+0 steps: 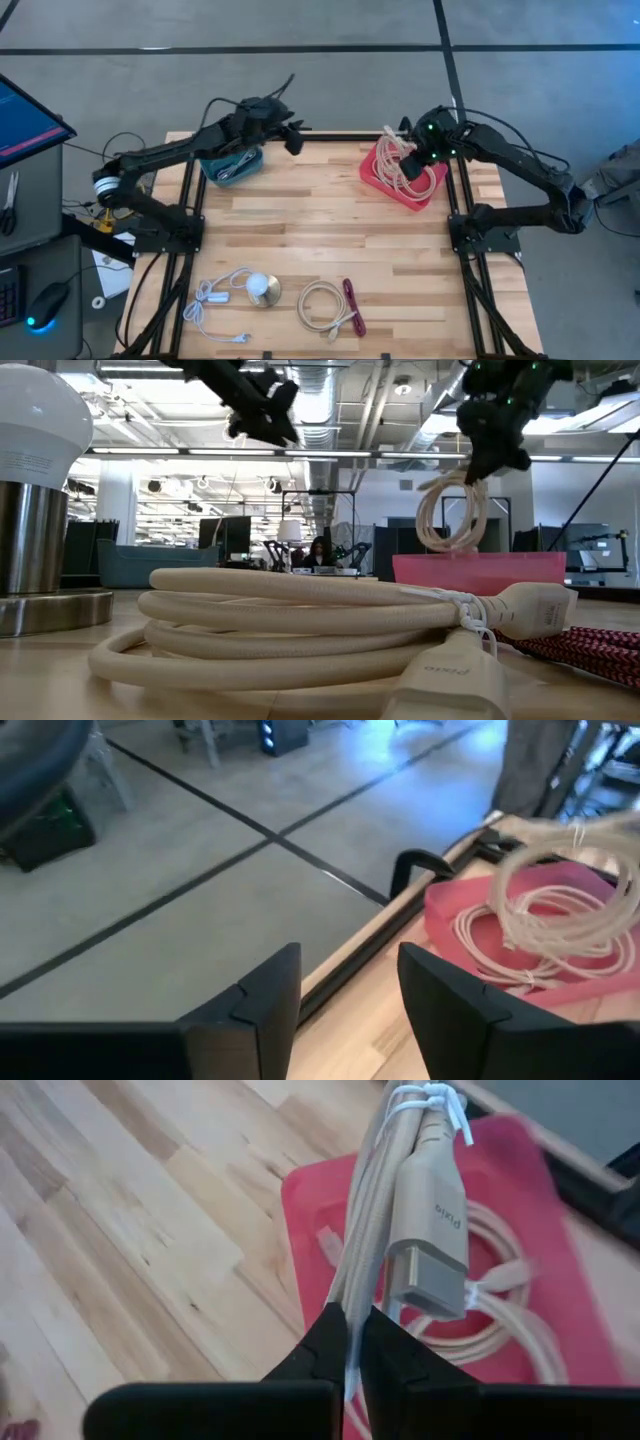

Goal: Pick & Place USB Port
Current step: Put the white charger cable into pink bin

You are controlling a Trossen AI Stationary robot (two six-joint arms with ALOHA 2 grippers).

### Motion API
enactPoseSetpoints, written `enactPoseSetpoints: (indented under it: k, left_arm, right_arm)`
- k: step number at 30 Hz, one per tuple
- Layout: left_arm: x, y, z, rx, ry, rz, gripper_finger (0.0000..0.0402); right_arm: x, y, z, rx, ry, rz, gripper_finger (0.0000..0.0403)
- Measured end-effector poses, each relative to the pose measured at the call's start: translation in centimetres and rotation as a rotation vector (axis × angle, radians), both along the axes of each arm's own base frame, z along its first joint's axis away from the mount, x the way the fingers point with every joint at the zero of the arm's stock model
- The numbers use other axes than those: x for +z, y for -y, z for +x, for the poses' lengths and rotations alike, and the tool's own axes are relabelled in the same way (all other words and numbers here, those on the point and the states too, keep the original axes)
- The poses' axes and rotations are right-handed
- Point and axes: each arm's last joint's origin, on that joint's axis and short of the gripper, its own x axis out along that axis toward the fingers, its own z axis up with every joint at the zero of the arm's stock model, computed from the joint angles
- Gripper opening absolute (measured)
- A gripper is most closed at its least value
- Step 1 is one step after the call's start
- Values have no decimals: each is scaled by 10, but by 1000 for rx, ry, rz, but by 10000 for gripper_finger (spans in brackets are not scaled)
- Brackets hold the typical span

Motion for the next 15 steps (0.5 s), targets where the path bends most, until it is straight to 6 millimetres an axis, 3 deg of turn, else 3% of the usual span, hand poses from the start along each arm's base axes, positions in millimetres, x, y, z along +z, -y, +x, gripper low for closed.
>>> enactPoseSetpoints:
  k: [7,15]
  left_arm:
    - [9,20,-47,53,67,34,151]
    - [10,36,-79,90,154,15,138]
  right_arm:
    - [-37,7,-1,-9,31,33,3]
    - [-71,15,-13,-74,45,66,10]
